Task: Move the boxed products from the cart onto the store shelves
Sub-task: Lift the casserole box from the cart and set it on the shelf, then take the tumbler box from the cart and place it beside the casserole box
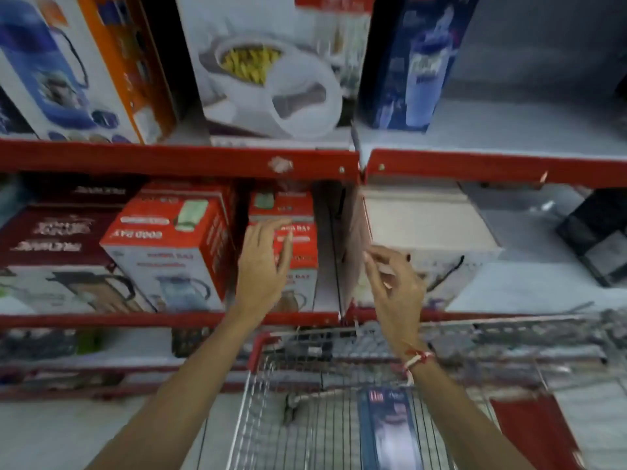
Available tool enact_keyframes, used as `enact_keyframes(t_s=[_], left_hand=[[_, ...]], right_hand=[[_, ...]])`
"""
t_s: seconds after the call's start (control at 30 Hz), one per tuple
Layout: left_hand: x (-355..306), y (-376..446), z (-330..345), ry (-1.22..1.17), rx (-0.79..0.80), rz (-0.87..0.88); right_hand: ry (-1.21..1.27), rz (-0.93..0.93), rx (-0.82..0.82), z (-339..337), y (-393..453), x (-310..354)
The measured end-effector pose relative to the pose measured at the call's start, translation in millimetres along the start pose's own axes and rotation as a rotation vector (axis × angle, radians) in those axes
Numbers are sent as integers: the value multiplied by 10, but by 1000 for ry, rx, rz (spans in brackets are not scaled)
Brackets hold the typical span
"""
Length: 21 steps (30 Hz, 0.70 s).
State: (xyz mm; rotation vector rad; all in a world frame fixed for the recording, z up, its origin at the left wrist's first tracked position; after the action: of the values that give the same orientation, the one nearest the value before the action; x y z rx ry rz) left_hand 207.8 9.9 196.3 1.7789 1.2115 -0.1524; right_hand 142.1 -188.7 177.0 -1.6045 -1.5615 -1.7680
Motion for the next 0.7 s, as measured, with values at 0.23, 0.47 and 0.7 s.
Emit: enact_keyframes(t_s=[0.23, 0.47, 0.7], left_hand=[[243, -1857, 1126, -67, 532, -319], [291, -3489, 2146, -148, 1184, -886], [275, -4138, 2722, -336, 1361, -1150]], right_hand=[[-267, 556, 145, -562, -1566, -1474], [-440, 1254, 407, -987, -2555, -2924], [-335, 1318, 353, -986, -2841, -3324]])
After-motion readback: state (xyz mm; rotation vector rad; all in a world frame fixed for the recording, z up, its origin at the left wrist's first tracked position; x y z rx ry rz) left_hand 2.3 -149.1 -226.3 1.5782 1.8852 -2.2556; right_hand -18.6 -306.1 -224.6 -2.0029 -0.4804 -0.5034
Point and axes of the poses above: each hand's wrist, its own y-axis towards the middle knuckle, its own z-axis out of the palm, x = y × z, the point moved 4 cm from there along y, towards the middle knuckle, and after that the axes turned 5 degrees about y, right-handed, at the moved point
